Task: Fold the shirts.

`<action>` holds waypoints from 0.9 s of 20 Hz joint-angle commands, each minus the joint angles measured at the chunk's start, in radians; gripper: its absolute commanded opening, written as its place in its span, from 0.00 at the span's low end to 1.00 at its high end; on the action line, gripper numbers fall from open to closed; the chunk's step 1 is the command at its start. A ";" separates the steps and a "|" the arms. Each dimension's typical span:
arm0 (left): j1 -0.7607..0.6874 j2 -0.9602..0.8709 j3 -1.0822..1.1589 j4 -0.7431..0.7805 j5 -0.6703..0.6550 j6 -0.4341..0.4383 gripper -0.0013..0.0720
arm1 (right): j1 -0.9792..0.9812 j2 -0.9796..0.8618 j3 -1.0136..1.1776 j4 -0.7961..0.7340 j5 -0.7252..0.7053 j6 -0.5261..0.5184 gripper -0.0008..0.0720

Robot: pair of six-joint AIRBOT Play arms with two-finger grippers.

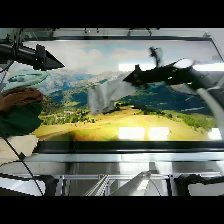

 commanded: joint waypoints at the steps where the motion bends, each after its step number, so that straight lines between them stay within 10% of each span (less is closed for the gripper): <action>1: 0.001 0.000 0.000 0.000 -0.011 -0.001 0.04 | -0.306 0.216 0.001 -0.548 0.076 0.383 0.04; 6: -0.011 0.000 0.000 0.000 -0.013 -0.001 0.04 | -0.784 0.231 -0.025 -0.737 0.301 0.356 0.04; 18: -0.185 0.000 0.000 0.002 -0.063 -0.001 0.04 | -1.402 0.229 -0.378 -1.128 0.240 0.298 0.04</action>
